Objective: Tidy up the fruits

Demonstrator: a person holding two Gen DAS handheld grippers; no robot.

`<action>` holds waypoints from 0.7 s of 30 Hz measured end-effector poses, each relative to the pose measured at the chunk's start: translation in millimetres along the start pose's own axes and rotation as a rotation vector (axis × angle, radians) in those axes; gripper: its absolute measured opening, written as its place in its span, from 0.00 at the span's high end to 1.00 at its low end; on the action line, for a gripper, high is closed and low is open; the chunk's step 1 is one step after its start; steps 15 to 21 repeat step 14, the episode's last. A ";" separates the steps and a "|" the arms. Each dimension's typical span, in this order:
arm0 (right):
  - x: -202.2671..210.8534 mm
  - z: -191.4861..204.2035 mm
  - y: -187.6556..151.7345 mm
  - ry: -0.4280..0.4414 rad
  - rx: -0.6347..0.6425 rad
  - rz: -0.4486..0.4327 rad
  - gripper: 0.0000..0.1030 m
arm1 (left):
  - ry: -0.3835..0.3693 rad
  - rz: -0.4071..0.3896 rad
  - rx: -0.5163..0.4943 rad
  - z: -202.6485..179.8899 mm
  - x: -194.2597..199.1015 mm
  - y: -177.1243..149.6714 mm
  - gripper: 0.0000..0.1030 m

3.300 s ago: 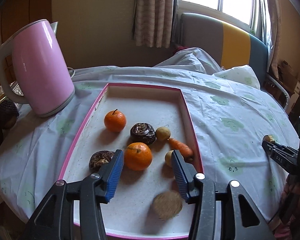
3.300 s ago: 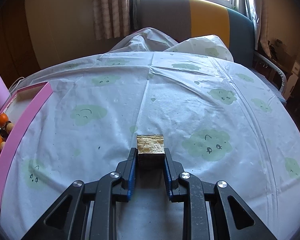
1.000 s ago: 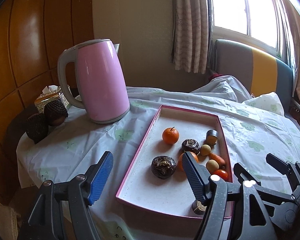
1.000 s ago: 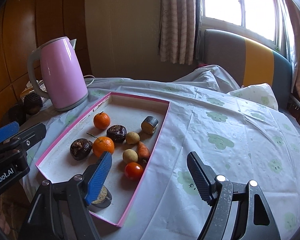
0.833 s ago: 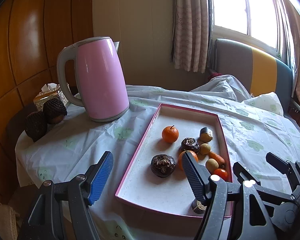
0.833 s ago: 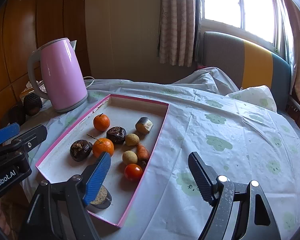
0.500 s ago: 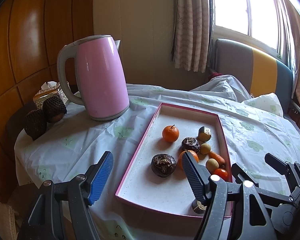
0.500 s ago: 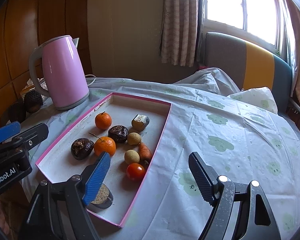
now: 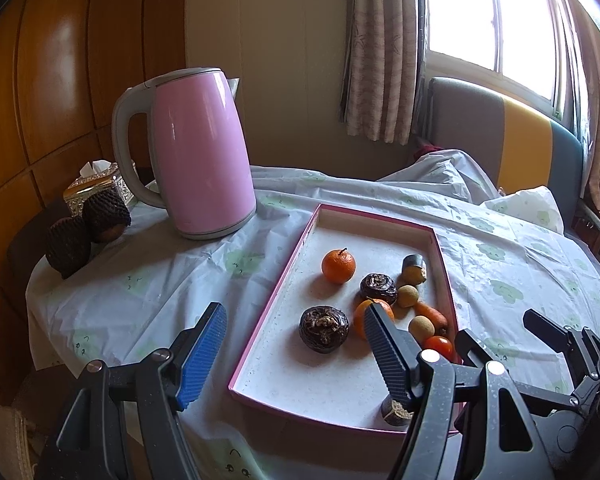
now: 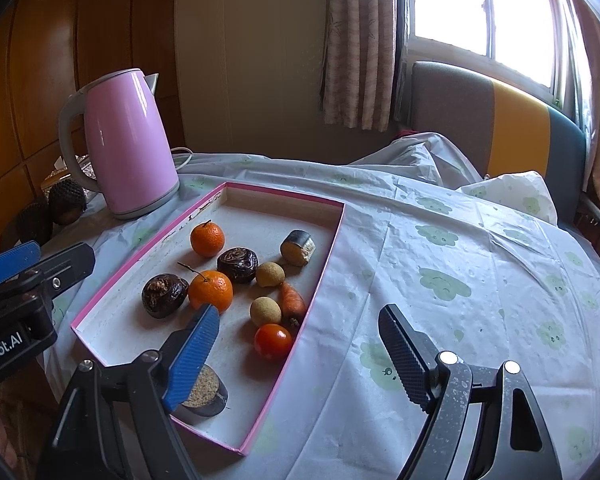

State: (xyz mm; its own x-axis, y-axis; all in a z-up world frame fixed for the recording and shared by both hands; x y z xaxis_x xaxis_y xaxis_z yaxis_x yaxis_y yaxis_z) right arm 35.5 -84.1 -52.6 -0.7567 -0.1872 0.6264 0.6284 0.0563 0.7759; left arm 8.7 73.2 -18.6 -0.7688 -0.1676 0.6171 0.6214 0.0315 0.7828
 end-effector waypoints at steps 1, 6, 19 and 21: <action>-0.2 0.9 -0.2 0.000 0.004 0.000 0.20 | -0.005 0.004 0.001 0.2 -0.8 -0.2 0.30; -1.7 2.8 -0.5 0.001 0.016 -0.002 0.20 | -0.019 -0.001 0.004 1.4 -1.6 -0.1 0.44; -6.3 -1.6 -1.6 -0.005 0.008 0.010 0.20 | -0.034 -0.004 0.001 0.4 -2.5 0.6 0.50; -6.3 -1.6 -1.6 -0.005 0.008 0.010 0.20 | -0.034 -0.004 0.001 0.4 -2.5 0.6 0.50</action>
Point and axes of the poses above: each gripper's, at about its wrist camera, not at the fingertips, and x roughly against the way its jaws point, z to its left, y to its top, the point moved 4 cm from there along -x, roughly the way its jaws point, and after that the axes turned 6 degrees about -x, right-handed, at the moved point
